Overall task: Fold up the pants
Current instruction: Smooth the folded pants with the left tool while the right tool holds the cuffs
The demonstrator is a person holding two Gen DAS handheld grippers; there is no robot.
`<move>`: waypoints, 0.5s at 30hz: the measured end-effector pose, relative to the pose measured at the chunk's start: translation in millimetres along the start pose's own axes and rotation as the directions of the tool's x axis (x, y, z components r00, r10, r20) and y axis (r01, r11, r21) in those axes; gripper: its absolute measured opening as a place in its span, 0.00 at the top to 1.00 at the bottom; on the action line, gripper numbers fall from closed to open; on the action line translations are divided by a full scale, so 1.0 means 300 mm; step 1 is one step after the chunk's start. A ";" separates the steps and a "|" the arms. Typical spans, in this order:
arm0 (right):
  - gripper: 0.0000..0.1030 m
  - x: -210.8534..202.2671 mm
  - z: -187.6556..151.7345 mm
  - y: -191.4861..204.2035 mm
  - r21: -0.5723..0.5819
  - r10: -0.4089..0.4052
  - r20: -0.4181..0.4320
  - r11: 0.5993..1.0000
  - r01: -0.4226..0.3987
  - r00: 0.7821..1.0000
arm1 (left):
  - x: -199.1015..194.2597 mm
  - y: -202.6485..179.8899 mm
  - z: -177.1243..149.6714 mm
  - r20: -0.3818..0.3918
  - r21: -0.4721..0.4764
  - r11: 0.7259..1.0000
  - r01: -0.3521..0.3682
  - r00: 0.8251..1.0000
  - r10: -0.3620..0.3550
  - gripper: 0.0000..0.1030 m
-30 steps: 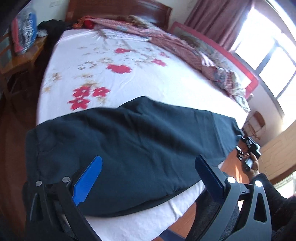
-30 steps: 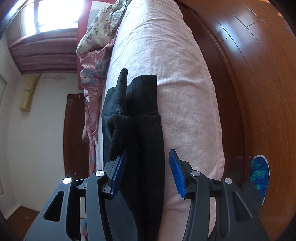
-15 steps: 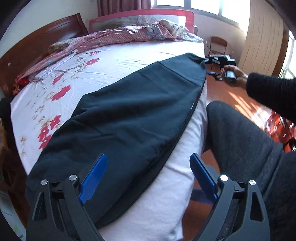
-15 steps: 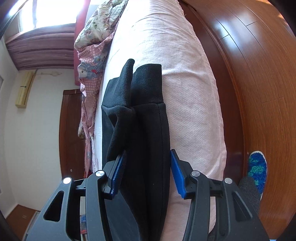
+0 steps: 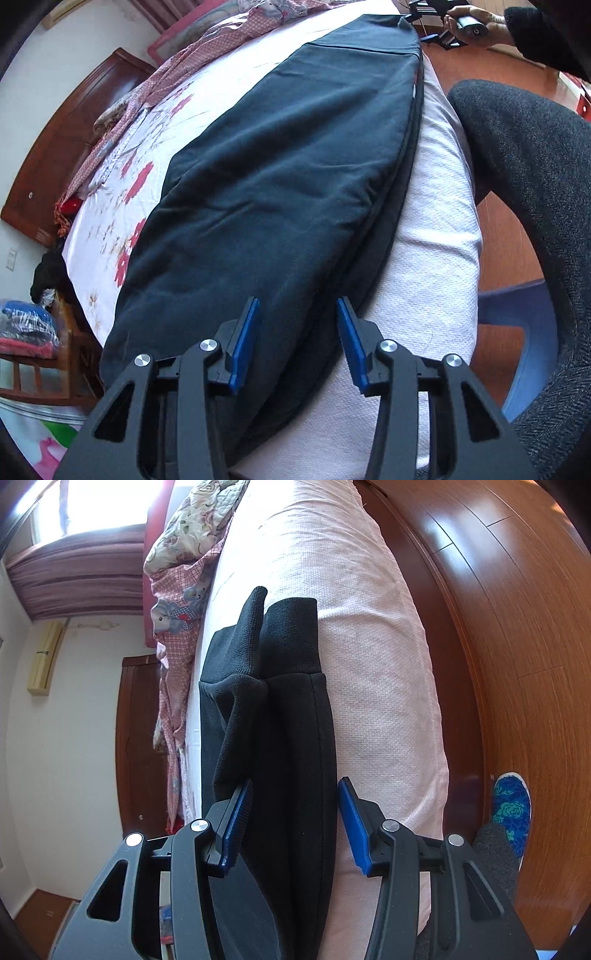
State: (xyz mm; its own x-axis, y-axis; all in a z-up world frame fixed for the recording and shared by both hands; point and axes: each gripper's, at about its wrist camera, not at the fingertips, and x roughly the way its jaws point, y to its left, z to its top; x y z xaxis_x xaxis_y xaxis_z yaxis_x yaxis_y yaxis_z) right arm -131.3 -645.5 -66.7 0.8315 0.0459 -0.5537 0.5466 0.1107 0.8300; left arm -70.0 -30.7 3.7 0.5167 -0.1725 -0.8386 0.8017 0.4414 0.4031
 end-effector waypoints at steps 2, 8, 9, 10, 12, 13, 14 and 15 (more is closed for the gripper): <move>0.54 0.001 0.001 -0.001 0.000 0.004 -0.002 1.000 -0.004 1.000 | -0.001 -0.008 -0.001 -0.002 0.016 1.000 0.005 1.000 -0.005 0.77; 0.54 -0.003 0.005 -0.010 0.010 0.002 -0.004 1.000 -0.002 1.000 | -0.028 -0.019 -0.013 -0.011 0.009 1.000 0.025 1.000 -0.025 0.90; 0.54 -0.003 0.004 -0.006 -0.001 0.002 -0.007 1.000 -0.002 1.000 | -0.026 -0.021 -0.015 -0.018 0.009 1.000 0.027 0.999 -0.027 0.90; 0.54 -0.004 0.005 -0.004 -0.009 -0.009 -0.006 1.000 0.009 1.000 | -0.025 -0.020 -0.017 -0.023 0.008 0.999 0.036 0.999 -0.035 0.90; 0.54 -0.001 0.006 -0.009 0.002 -0.002 -0.012 1.000 0.002 1.000 | -0.023 -0.021 -0.020 -0.018 0.002 1.000 0.029 0.999 -0.029 0.90; 0.54 0.000 0.007 -0.009 0.004 -0.004 -0.012 1.000 0.004 1.000 | -0.018 -0.028 -0.022 -0.028 -0.002 1.000 0.029 0.999 -0.029 0.90; 0.54 0.000 0.008 -0.007 0.000 -0.013 -0.012 1.000 0.013 1.000 | -0.015 -0.043 -0.025 -0.037 0.017 1.000 0.020 0.999 -0.019 0.90; 0.54 0.001 0.008 -0.004 -0.006 -0.009 -0.015 1.000 0.009 1.000 | -0.017 -0.056 -0.027 -0.035 0.042 0.999 0.000 0.999 0.001 0.89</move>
State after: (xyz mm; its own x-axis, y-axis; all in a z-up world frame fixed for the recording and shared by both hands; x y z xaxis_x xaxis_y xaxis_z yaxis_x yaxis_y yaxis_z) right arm -131.4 -648.2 -67.7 0.8249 0.0602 -0.5620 0.5533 0.1171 0.8247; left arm -88.5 -30.1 -1.7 0.5069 -0.1406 -0.8505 0.8137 0.4038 0.4181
